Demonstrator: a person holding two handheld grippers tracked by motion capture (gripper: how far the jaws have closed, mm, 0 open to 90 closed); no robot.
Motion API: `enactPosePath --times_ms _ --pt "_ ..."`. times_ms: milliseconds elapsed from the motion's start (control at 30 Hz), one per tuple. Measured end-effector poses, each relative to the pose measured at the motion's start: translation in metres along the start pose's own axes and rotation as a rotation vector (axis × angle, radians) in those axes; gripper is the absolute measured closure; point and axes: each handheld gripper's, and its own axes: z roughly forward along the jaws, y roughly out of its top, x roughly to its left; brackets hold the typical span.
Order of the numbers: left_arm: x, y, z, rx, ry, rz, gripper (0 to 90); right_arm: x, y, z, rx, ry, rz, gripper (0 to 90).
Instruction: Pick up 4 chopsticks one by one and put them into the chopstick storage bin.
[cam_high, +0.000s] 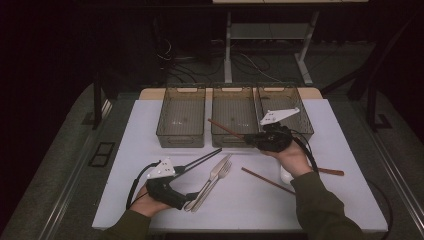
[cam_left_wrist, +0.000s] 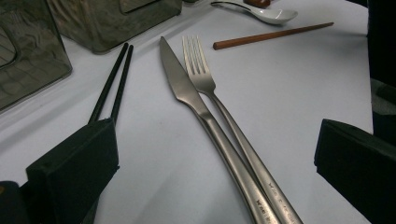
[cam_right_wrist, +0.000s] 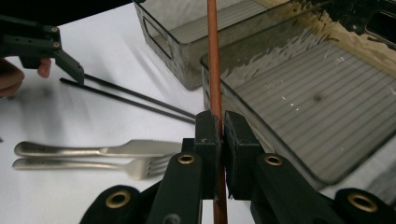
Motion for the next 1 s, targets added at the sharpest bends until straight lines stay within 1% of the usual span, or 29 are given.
enactPosePath --times_ms 267,467,600,667,700,733,767,833,933,1000 --pt "-0.001 0.001 0.000 0.007 0.000 0.001 0.0 0.000 0.022 0.017 0.002 -0.016 0.007 84.8" --pt "-0.001 0.001 0.001 0.018 -0.003 0.008 0.0 0.003 0.037 0.031 0.006 -0.018 0.004 84.8" --pt "-0.002 0.001 0.001 0.021 -0.001 0.003 0.0 0.004 0.048 0.044 0.024 -0.020 -0.001 84.7" --pt "-0.002 0.001 0.001 0.017 0.001 0.005 0.0 0.004 0.053 0.049 0.027 -0.024 -0.008 84.7" --pt "-0.002 0.001 0.001 0.022 0.000 0.012 0.0 0.004 0.055 0.052 0.032 -0.025 -0.005 84.7" --pt "-0.002 0.001 0.001 0.017 -0.001 0.002 0.0 0.004 0.058 0.056 0.034 -0.026 -0.006 84.7" --pt "-0.002 0.001 0.001 0.020 -0.002 0.009 0.0 0.003 0.061 0.059 0.037 -0.026 -0.005 84.7" --pt "-0.002 0.001 0.001 0.016 -0.003 0.008 0.0 0.003 0.066 0.066 0.048 -0.032 0.000 84.7" --pt "-0.002 0.000 0.002 0.027 0.000 0.018 0.0 0.003 0.073 0.078 0.058 -0.033 0.002 84.7" --pt "-0.002 0.000 0.002 0.026 -0.001 0.023 0.0 0.003 0.079 0.086 0.065 -0.029 0.003 84.7"
